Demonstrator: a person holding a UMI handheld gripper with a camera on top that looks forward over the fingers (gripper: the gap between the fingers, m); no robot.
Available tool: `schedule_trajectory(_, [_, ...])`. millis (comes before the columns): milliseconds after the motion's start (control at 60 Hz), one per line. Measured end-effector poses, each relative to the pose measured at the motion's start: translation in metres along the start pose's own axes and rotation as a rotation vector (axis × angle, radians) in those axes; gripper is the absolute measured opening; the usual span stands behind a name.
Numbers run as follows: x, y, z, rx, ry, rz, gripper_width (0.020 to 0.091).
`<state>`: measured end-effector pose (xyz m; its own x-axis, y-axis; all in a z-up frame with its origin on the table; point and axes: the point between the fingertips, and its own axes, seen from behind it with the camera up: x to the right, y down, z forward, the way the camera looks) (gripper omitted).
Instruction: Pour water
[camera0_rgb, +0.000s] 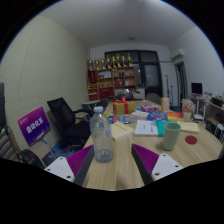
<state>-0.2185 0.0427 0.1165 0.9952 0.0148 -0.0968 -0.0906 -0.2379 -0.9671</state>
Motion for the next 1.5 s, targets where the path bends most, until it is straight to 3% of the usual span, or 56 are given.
schedule_trajectory(233, [-0.023,0.003,0.117,0.025,0.009,-0.007,0.0842])
schedule_trajectory(483, [-0.037,0.003,0.174,0.061,-0.031,-0.079,0.0808])
schedule_trajectory(533, [-0.034,0.006,0.182,0.045,-0.016,-0.091,0.0593])
schedule_trajectory(733, [-0.037,0.007,0.185,0.053,-0.068,-0.063,0.0519])
schedule_trajectory(900, [-0.048,0.009,0.189,-0.068,-0.171,-0.002,0.0440])
schedule_trajectory(967, [-0.051,-0.018,0.178,-0.075,-0.232,0.087,0.0442])
schedule_trajectory(1200, [0.011,-0.159,0.117,0.048,-0.335,0.757,0.0441])
schedule_trajectory(1367, [0.096,-0.142,0.113,0.005,-0.301,1.229,0.0440])
schedule_trajectory(1500, [0.112,-0.132,0.108,-0.076,-0.437,1.693,0.0437])
